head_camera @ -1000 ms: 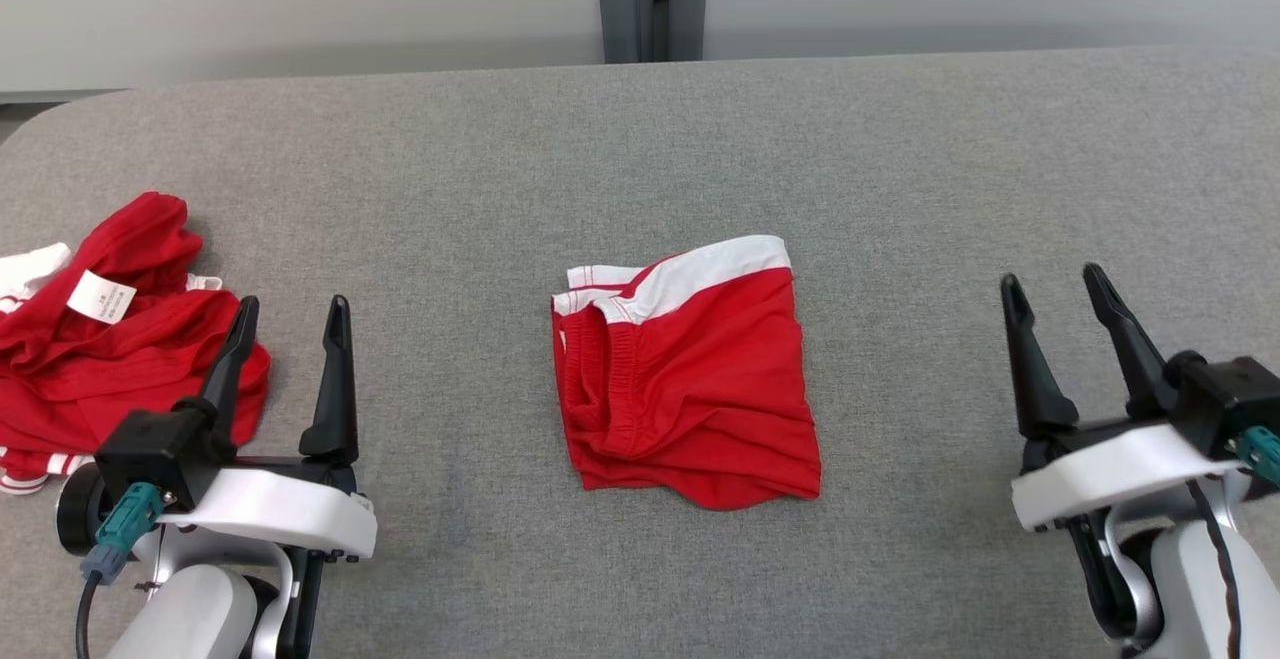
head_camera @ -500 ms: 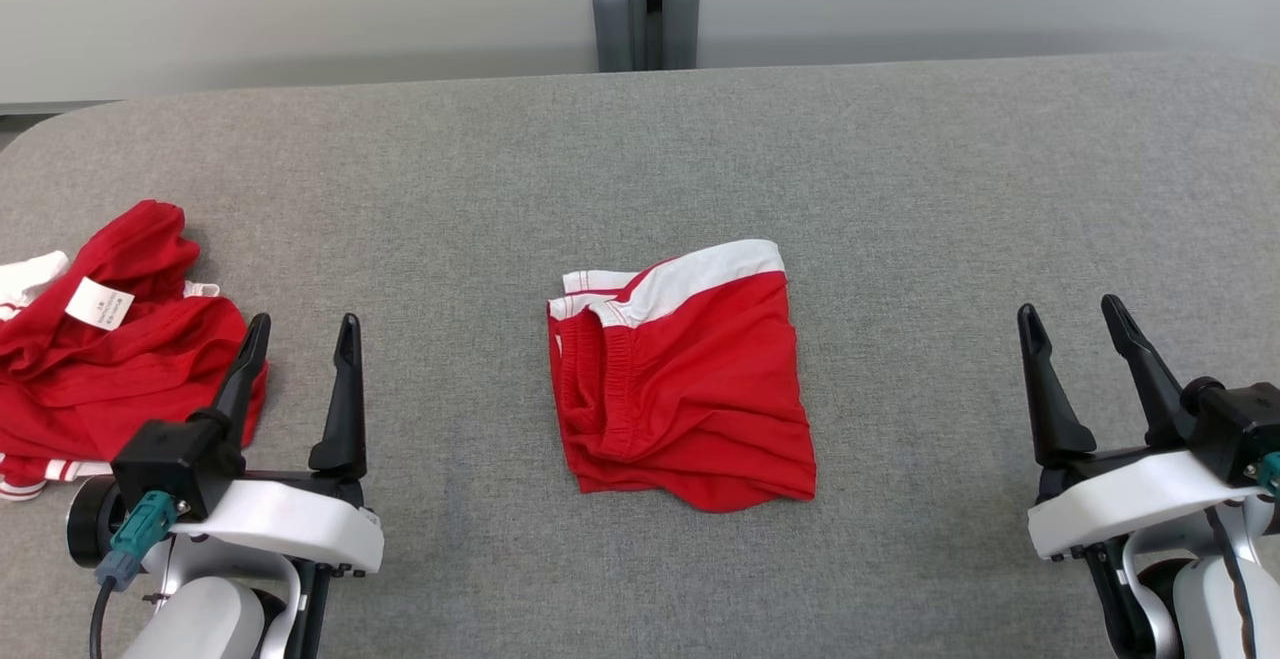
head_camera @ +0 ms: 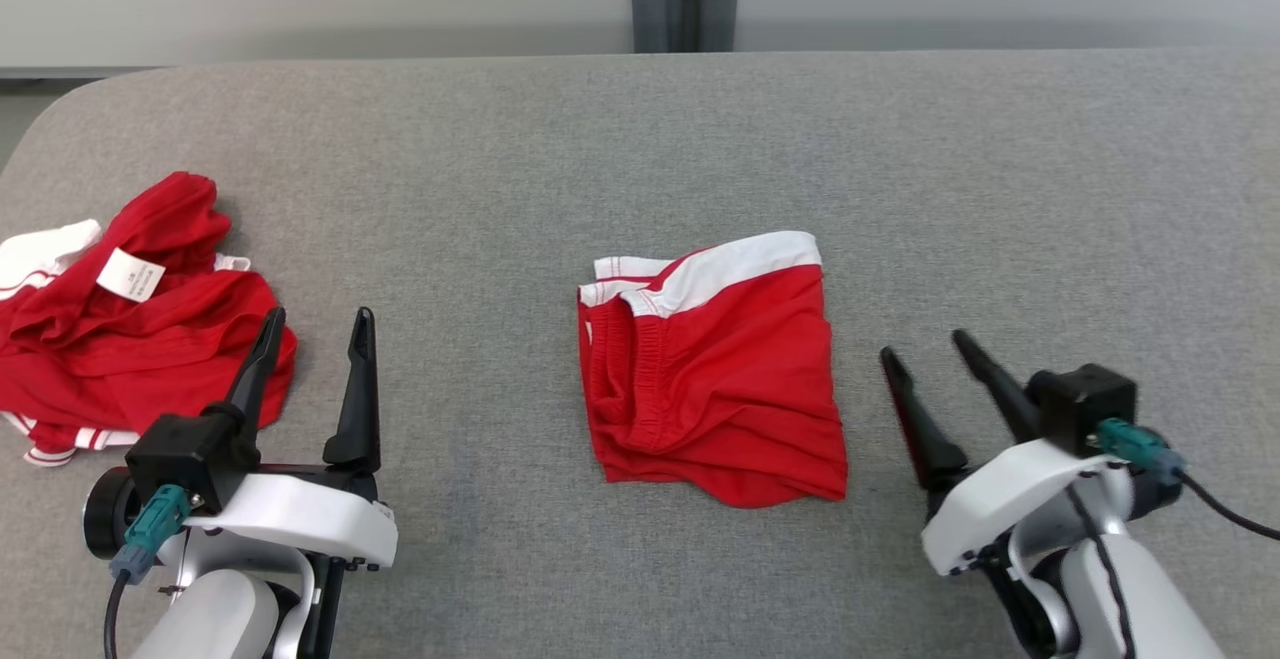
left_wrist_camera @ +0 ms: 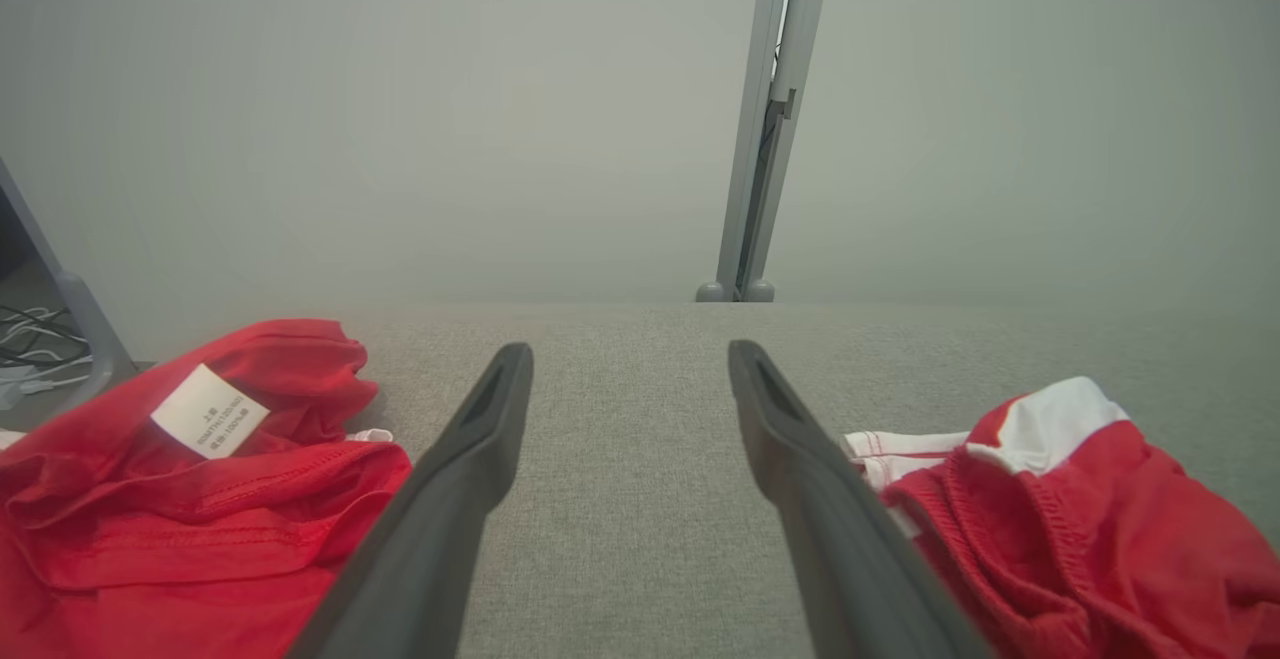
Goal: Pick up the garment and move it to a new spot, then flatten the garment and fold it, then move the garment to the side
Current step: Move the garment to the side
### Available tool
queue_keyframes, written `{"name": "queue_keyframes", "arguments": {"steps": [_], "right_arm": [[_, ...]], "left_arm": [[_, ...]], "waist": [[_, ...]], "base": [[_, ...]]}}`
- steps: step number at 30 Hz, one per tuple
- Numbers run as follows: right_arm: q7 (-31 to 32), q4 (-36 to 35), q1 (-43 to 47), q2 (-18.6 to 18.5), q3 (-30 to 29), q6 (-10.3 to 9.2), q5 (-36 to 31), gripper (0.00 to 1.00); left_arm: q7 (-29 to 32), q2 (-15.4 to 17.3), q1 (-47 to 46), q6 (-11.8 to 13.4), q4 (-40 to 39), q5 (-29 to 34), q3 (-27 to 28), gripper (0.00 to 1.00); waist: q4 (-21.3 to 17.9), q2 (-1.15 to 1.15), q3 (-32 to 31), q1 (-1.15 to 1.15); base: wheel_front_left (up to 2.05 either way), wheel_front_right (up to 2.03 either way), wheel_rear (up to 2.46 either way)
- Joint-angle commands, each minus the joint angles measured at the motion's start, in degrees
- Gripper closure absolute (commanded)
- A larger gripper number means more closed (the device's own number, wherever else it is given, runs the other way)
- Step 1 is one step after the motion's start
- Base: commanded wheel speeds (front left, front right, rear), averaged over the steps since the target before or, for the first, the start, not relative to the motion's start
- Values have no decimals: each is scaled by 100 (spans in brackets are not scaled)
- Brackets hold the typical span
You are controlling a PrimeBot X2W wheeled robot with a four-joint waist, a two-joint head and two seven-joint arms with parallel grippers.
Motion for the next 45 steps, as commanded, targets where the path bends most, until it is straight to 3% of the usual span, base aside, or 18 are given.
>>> {"name": "queue_keyframes", "arguments": {"steps": [1,10,11,12,13,14,24,38,45], "right_arm": [[-33,335,-152,-7,225,-2,172,0],[-35,1386,-489,85,1192,-2,769,0],[-14,1496,-534,88,1265,-2,821,24],[-42,1563,-578,88,1302,-2,873,60],[-76,1644,-625,90,1338,-2,911,87],[-101,1713,-665,83,1370,-2,947,100],[-352,1807,-957,-260,1537,-3,844,100],[-390,1384,-1192,-1033,1461,-3,491,100],[-504,1665,-1867,-1453,1158,-3,362,100]], "left_arm": [[-35,-7,-15,-26,46,-6,7,0],[-85,-111,-81,-101,176,-14,1,0],[-93,-113,-86,-94,193,-12,6,0],[-99,-121,-90,-93,202,-8,9,0],[-106,-125,-92,-95,207,-7,15,0],[-108,-125,-90,-99,215,-7,18,0],[-138,-91,-92,-117,157,14,74,0],[268,333,-414,-22,-374,243,57,0],[558,479,-666,-67,-576,396,-95,0]], "waist": [[100,0,66,0],[278,0,150,0],[284,0,153,0],[285,0,156,0],[282,0,159,0],[276,0,163,0],[-160,0,253,0],[-1930,0,698,0],[-2417,0,933,0]], "base": [[0,0,0],[0,0,0],[0,0,0],[0,0,0],[0,0,0],[0,0,0],[0,0,0],[0,0,0],[0,0,0]]}}
